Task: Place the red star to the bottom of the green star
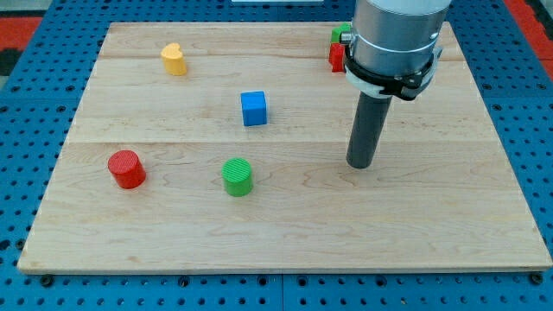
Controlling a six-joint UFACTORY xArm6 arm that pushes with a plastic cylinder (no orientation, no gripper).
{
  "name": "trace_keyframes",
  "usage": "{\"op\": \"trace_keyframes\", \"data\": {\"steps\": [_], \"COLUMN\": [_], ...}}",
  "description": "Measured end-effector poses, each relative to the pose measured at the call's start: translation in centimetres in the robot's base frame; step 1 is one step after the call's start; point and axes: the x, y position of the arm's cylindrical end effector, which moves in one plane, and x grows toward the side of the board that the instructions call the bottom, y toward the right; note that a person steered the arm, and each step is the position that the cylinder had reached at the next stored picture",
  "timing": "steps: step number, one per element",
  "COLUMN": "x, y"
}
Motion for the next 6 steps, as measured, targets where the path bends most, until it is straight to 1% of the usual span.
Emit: {"op": "trace_keyframes", "data": {"steps": [1,3,4,5,6], "x": [0.3,-3.0,-2.9,-2.3,-4.0], "y": [-1.9,-4.3,-6.6,-11.2,-16.7]}}
